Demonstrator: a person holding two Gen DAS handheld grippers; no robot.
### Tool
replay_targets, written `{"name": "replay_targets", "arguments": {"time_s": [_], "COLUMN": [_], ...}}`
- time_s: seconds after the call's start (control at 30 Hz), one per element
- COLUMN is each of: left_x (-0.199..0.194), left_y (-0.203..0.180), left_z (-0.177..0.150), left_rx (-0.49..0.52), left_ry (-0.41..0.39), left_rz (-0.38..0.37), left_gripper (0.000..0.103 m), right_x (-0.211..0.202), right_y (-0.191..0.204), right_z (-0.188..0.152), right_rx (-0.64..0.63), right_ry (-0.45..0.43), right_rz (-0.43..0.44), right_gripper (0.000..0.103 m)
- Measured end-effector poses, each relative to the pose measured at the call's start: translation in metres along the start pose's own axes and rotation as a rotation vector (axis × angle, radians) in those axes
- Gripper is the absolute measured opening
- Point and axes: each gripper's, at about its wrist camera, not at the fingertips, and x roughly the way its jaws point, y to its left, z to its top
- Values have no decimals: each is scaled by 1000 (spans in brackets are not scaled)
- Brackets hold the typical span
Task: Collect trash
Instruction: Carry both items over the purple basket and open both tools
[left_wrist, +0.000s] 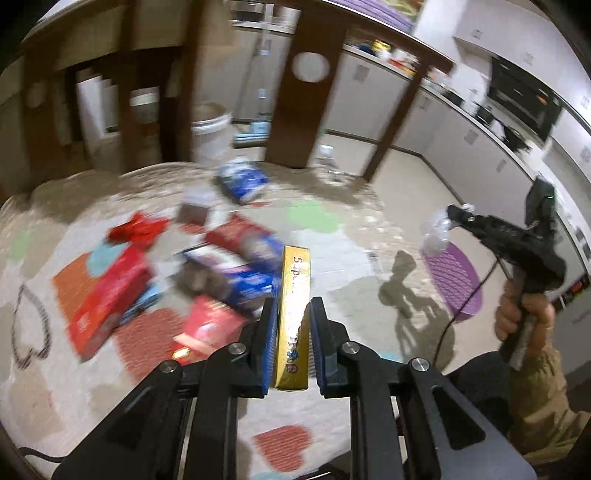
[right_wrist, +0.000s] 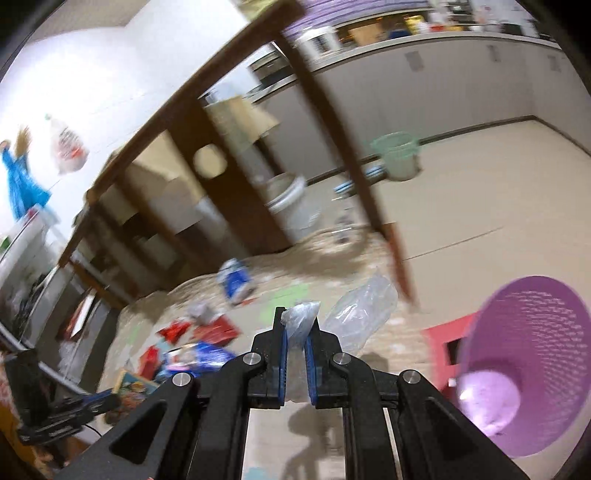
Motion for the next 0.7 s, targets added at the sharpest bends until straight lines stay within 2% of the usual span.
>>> {"name": "replay_targets", "arguments": {"time_s": [0.17,0.43,0.6,0.7], "left_x": [33,117,172,197], "left_y": [-63,-194,-259,-280], "left_z": [23,39,35,31], "left_rx": [110,304,384,415], "left_ry": [34,146,222,254], "left_rz": [-93,-288,-346,-343], "left_gripper": [17,17,17,17], "right_x": [-14,-26,-25,-27], "right_y": [-56,-150,-191,-210], "right_z": [2,-8,-9,-13], "right_rx": [46,244,318,360], "right_ry": [-27,-41,19,39], "right_rz": [-111,-184,-253,-262], "right_gripper": [9,9,9,9]}}
